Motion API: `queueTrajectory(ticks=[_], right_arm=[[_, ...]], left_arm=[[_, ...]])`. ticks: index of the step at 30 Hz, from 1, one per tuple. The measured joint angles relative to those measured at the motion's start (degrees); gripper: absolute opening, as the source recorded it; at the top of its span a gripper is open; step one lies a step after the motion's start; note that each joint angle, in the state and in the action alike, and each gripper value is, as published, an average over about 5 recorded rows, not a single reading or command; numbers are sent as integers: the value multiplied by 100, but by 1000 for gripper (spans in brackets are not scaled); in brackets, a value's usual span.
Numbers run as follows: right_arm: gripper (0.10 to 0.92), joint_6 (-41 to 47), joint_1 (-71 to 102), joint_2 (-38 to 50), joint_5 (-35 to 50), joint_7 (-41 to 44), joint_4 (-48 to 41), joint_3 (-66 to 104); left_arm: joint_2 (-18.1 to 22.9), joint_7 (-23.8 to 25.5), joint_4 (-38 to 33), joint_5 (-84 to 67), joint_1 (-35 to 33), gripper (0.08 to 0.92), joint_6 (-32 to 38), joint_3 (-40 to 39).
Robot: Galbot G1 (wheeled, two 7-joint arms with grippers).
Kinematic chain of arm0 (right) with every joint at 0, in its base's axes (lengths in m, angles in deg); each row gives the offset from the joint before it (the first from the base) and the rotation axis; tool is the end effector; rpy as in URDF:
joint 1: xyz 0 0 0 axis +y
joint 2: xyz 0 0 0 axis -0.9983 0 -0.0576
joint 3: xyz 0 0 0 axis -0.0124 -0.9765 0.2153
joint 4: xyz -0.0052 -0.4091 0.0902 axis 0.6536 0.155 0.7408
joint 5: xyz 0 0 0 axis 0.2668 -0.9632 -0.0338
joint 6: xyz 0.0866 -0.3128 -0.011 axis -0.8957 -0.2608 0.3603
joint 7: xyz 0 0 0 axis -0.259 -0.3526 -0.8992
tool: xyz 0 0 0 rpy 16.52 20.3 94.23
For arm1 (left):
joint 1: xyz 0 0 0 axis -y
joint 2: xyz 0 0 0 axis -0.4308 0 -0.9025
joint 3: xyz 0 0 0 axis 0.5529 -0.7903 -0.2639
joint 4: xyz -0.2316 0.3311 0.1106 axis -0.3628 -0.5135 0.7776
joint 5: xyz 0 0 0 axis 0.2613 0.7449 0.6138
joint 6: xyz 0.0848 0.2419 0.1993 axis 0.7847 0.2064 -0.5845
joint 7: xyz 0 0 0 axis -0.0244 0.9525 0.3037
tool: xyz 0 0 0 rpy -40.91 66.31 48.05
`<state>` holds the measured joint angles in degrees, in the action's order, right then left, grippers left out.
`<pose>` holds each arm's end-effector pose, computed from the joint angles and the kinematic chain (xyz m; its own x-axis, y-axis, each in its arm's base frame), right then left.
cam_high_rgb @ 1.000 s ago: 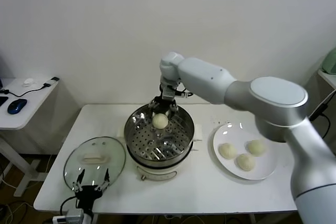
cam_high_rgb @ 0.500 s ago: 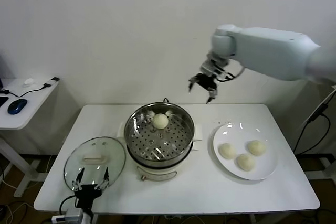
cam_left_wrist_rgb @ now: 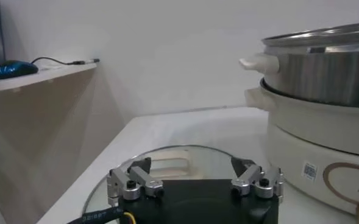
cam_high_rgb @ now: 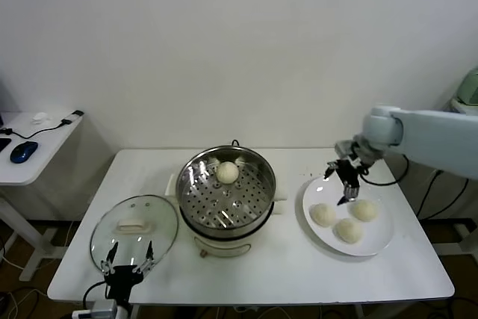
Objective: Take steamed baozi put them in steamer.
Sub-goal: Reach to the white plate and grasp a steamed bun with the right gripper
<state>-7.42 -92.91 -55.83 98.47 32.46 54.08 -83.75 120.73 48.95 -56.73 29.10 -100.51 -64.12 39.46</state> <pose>0.5415 -0.1922 -0.1350 -0.0934 -0.1484 0.9845 -0.9883 -0.1058 -0.1098 0.0671 0.0721 -0.4253 -0.9466 -0.1507 0.2852 -0.1157 0.9839 0.1361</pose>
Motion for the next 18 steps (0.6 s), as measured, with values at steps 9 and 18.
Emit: queueTrajectory(ticks=[9,18], right_arm=[[823,446,1038,-76,-209,-284,-384,790],[795,619,1545,-284,-318,-357,-750,1169]], left_arm=[[16,-1,60,19,19,823,3,-10],[2,-1,99,-5,51,823,7,1]])
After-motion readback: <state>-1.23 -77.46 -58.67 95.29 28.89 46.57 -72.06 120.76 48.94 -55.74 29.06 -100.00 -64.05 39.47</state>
